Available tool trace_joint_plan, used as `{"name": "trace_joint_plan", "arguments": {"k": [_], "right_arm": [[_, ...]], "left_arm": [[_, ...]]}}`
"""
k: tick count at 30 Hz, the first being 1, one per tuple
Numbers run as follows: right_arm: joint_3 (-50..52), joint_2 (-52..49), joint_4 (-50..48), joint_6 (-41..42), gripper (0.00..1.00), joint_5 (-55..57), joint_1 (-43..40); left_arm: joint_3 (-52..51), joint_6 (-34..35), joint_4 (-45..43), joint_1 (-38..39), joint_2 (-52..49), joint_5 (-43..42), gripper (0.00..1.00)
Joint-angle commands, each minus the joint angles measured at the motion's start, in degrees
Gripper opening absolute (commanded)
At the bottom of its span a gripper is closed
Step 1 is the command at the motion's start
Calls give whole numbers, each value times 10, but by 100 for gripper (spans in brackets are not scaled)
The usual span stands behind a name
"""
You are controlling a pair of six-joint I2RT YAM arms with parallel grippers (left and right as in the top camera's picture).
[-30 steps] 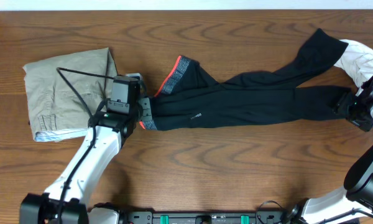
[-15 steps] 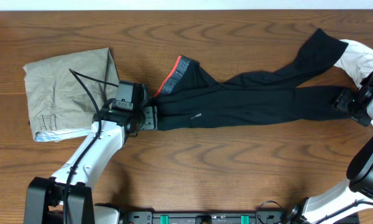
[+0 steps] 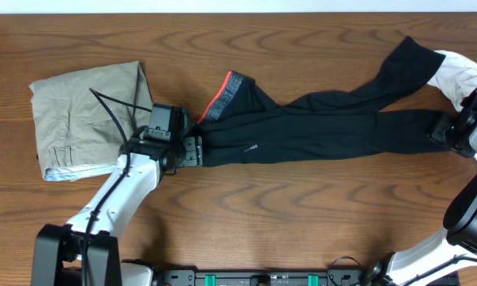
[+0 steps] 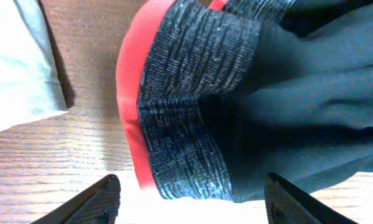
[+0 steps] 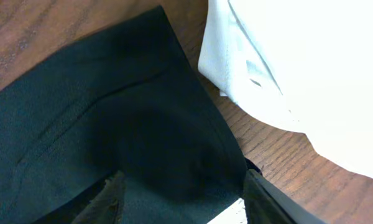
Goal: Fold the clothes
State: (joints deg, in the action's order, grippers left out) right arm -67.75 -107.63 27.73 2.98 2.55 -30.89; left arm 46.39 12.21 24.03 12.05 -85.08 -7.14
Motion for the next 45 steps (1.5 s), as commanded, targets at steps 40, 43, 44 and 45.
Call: {"name": "trace_joint_plan", "arguments": {"k": [40,43,44,45], "right_arm": [[0,2,137,43,1,-125,-9],[-1,15,184,63,1,-122,-16],[-1,22,201,70,1,-115,-22],[-1,26,210,77,1,-106,-26]], "left_arm": [[-1,29,82,3,105,-104,6],[-1,29,123,3,118,-104,6],[-1,29,141,3,118,-104,6],[-1,29,156,3,118,-104,6]]}}
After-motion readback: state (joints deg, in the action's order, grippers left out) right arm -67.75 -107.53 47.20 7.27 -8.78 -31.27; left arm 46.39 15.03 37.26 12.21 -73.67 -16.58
